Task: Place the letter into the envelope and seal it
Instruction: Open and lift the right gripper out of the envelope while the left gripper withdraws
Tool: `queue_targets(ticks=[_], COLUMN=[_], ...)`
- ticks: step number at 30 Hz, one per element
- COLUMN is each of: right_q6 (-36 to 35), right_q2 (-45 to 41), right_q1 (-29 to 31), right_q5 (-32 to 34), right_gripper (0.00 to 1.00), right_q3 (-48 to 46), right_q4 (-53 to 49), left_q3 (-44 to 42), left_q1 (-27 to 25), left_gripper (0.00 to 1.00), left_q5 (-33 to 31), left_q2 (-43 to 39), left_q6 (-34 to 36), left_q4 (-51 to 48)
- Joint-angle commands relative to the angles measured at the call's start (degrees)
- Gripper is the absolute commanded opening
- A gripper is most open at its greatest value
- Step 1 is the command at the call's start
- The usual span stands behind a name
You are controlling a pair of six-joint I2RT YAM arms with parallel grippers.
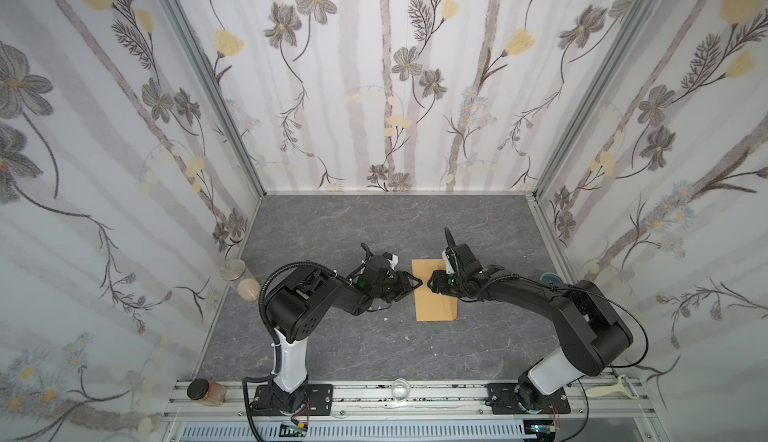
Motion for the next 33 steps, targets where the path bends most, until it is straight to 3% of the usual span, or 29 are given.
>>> queue_targets(ticks=[1, 18, 21, 23, 33], right_q6=[0.2, -2.5, -3.1, -3.3, -2.5], right_q2=[-1.7, -14.2, -16.1, -17.5, -27.4], right_q1=[0.0, -0.1, 0.0, 0.0, 0.1], right_q5=[1.7, 7.5, 7.9, 8.5, 4.4], right_gripper=[0.54, 0.32, 0.17, 0.00, 0.00], right_q3=[0.0, -1.0, -1.2, -1.8, -10.8], right_q4=[0.3, 1.6, 2.1, 3.1, 14.3], left_q3=[-0.2, 5.3, 5.0, 4.6, 1.7], left_q1=[0.3, 1.4, 1.5, 1.5, 1.4], left_gripper=[0.49, 0.50, 0.50, 0.51, 0.53], left_q5=[-1.4, -17.4, -19.5, -20.7, -24.2], left_q2=[-2.1, -19.9, -23.0, -24.8, -33.9], left_q6=[0.3, 17.1, 18.7, 19.5, 20.4], left_q4=[0.7, -23.6, -25.4, -26.3, -29.2])
